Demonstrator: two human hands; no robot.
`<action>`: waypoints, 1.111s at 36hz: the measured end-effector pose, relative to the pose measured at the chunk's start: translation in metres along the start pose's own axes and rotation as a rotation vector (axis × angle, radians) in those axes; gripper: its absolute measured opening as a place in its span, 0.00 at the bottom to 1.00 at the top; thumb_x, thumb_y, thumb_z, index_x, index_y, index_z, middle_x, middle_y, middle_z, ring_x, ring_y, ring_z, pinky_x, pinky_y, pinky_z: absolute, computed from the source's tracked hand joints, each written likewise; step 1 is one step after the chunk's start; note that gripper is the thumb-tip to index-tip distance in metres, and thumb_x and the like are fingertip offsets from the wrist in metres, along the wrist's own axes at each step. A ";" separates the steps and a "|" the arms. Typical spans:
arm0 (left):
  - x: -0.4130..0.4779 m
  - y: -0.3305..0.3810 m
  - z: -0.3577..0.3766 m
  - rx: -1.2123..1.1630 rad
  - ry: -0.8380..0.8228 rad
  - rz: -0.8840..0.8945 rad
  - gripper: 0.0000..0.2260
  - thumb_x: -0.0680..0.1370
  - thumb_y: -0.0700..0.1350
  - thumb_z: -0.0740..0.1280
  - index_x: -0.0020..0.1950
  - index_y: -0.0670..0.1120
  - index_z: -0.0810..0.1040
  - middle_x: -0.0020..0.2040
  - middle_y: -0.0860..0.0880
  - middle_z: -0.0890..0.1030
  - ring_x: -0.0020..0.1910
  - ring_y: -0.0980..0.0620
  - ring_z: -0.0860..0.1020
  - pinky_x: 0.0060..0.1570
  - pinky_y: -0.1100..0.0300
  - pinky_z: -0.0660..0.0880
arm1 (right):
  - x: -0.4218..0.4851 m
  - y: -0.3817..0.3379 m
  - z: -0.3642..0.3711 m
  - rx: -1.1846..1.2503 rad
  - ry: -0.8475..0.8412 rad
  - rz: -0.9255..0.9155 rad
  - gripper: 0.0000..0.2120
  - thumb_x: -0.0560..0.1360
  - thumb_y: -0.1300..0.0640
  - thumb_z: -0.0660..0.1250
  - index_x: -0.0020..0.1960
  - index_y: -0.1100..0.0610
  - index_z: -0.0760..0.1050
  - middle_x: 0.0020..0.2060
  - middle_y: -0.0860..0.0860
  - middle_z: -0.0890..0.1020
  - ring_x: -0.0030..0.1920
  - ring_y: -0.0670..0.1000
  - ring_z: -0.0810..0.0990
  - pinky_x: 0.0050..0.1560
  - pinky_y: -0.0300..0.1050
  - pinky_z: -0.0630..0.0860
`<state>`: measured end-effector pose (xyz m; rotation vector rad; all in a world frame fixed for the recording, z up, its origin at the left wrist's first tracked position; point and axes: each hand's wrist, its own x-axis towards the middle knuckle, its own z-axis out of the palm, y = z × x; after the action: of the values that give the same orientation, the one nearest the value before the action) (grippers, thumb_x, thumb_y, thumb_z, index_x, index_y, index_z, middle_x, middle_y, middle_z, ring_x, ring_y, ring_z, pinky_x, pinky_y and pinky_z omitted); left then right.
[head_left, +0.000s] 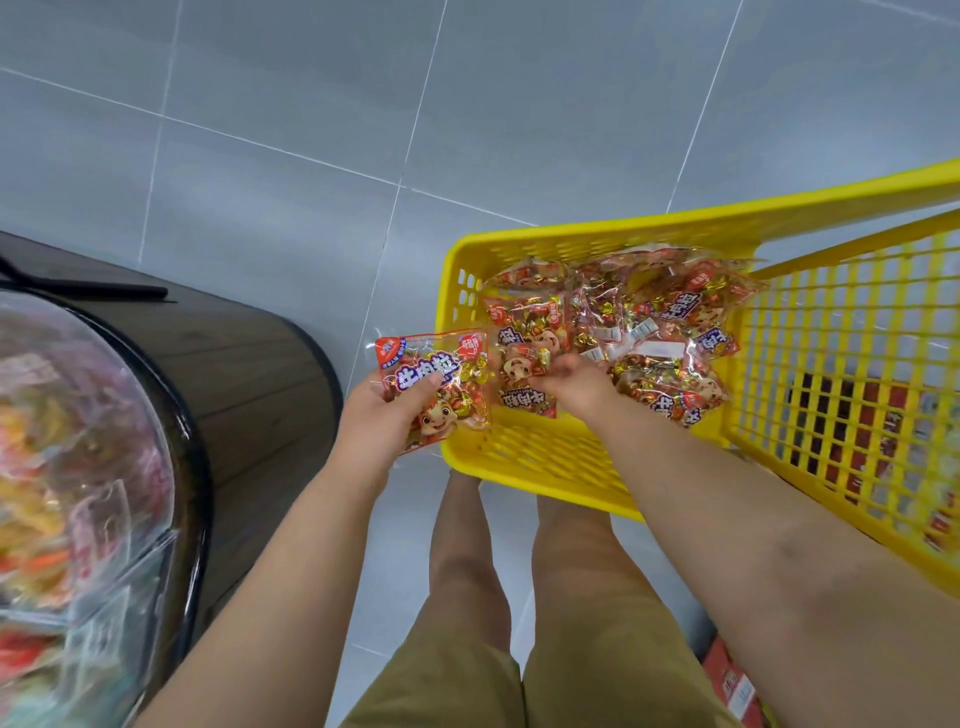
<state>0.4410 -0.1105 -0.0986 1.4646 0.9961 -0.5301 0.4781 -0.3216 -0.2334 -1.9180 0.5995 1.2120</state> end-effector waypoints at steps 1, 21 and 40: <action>0.000 -0.001 0.000 -0.008 0.007 -0.007 0.03 0.75 0.46 0.71 0.48 0.50 0.81 0.43 0.50 0.86 0.42 0.49 0.85 0.42 0.57 0.81 | -0.004 0.003 -0.003 -0.028 0.000 -0.038 0.13 0.72 0.48 0.71 0.51 0.53 0.74 0.42 0.46 0.75 0.46 0.49 0.73 0.41 0.40 0.67; -0.004 0.028 0.013 0.054 -0.065 -0.019 0.13 0.77 0.51 0.69 0.59 0.48 0.79 0.49 0.47 0.86 0.45 0.50 0.85 0.47 0.54 0.80 | -0.128 -0.022 -0.086 0.442 -0.015 -0.301 0.10 0.77 0.61 0.64 0.38 0.54 0.69 0.27 0.43 0.76 0.31 0.47 0.74 0.37 0.43 0.72; -0.010 0.025 -0.009 -0.225 -0.135 -0.104 0.22 0.66 0.44 0.73 0.60 0.44 0.77 0.52 0.41 0.84 0.50 0.42 0.83 0.52 0.45 0.79 | -0.063 -0.045 -0.016 0.419 0.243 -0.066 0.07 0.75 0.50 0.67 0.52 0.51 0.76 0.54 0.50 0.79 0.53 0.49 0.77 0.52 0.39 0.70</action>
<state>0.4541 -0.1017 -0.0751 1.1675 0.9942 -0.5657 0.4914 -0.3084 -0.1563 -1.7171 0.8379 0.7436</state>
